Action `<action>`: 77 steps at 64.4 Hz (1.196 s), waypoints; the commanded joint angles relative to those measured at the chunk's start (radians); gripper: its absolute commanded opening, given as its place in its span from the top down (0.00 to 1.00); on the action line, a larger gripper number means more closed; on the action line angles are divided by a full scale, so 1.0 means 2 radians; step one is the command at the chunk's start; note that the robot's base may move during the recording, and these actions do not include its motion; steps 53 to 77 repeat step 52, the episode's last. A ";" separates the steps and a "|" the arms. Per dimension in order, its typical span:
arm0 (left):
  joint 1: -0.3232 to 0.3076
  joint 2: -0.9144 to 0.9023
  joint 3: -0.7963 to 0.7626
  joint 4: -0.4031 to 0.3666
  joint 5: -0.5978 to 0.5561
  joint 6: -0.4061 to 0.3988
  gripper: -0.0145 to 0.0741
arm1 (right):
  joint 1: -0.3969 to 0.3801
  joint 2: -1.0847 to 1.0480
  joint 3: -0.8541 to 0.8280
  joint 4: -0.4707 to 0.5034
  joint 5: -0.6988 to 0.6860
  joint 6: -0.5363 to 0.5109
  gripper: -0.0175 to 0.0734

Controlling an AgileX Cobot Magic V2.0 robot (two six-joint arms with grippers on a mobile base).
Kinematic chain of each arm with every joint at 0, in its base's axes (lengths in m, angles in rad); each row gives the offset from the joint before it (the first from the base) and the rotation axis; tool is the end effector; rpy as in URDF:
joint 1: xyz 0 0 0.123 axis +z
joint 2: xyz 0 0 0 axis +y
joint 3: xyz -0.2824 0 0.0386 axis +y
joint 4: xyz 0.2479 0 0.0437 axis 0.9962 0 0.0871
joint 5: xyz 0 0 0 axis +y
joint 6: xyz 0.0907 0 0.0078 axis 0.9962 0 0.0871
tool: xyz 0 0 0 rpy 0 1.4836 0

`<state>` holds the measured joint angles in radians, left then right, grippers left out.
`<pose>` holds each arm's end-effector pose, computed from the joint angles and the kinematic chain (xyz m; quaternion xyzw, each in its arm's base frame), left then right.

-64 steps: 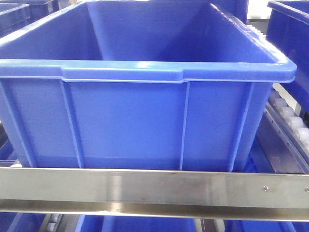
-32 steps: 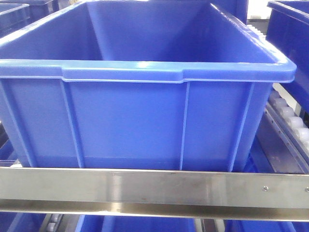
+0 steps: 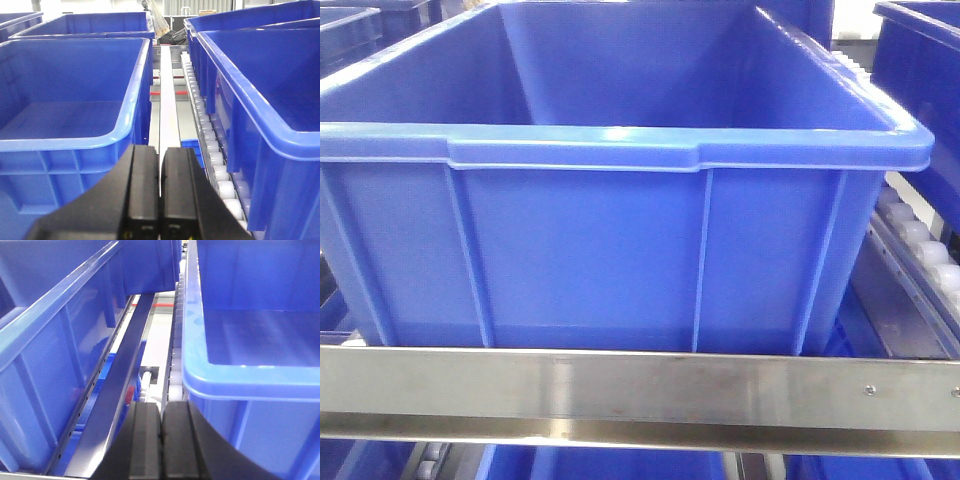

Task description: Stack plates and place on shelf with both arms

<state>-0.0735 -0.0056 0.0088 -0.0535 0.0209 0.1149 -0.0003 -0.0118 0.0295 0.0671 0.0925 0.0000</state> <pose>0.0561 -0.0042 0.2085 0.0465 0.6829 -0.0048 0.7291 0.0568 0.0006 0.1954 0.0218 0.7148 0.0255 0.6985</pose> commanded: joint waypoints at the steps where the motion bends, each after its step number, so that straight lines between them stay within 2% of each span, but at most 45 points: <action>1: 0.001 -0.011 0.002 0.001 -0.047 -0.001 0.75 | -0.001 -0.009 0.000 -0.005 -0.043 -0.003 0.76; 77: 0.001 -0.011 0.002 0.001 -0.047 -0.001 0.75 | -0.001 -0.009 0.000 -0.005 -0.043 -0.003 0.76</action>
